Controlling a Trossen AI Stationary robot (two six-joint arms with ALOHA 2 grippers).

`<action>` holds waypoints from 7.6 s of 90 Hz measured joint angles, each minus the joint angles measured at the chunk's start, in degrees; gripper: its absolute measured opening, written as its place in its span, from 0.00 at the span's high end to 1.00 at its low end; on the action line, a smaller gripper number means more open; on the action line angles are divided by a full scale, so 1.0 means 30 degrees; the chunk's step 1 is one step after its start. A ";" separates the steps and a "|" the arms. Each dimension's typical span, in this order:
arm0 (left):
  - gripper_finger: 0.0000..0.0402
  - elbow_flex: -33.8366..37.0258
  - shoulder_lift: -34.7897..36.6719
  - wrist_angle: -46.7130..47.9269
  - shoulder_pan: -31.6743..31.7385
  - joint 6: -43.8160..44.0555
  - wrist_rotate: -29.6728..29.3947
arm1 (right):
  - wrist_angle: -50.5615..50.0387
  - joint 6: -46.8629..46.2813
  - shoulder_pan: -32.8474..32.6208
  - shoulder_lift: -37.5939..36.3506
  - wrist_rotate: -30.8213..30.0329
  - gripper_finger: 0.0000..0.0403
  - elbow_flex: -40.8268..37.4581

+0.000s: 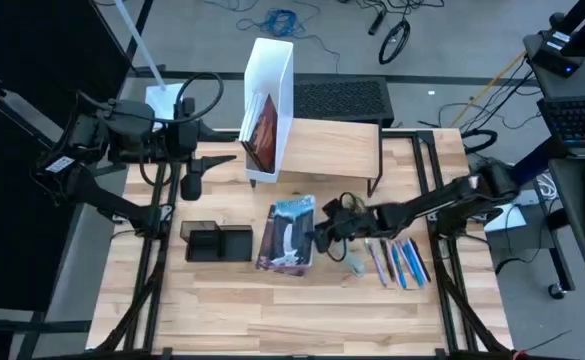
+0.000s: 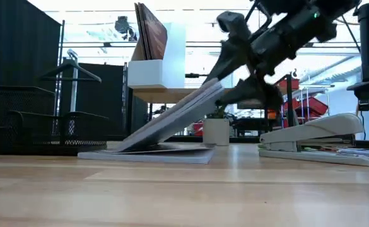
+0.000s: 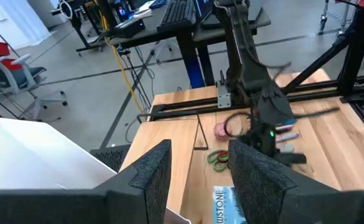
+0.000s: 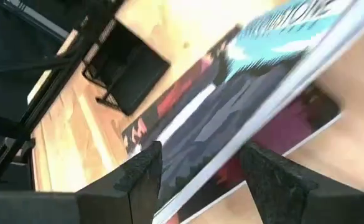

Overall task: Stock shelves
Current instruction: Remove the blue book from the white bookshelf on the shelf, then remove the brown book from the white bookshelf on the shelf

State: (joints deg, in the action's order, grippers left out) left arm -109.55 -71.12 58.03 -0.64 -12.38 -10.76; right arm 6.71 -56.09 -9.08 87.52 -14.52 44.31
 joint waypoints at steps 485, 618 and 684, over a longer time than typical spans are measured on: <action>1.00 0.2429 0.3763 -0.1577 -0.4846 -0.0984 -0.2470 | 0.8092 2.2258 0.1535 -0.4144 -0.0010 0.31 0.2756; 0.83 0.2598 0.0958 -0.1371 -0.4918 -0.1538 -0.3112 | 0.0652 2.0621 0.1368 -0.1177 0.2847 0.99 0.7104; 0.78 0.2598 0.0958 0.0068 -0.4918 -0.1371 -0.4452 | 0.8480 0.2617 0.0391 0.1278 0.1755 1.00 -0.2120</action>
State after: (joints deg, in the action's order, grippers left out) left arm -101.75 -68.25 58.24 -15.40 -16.49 -24.12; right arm 32.15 -48.23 -7.90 91.35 -9.25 37.95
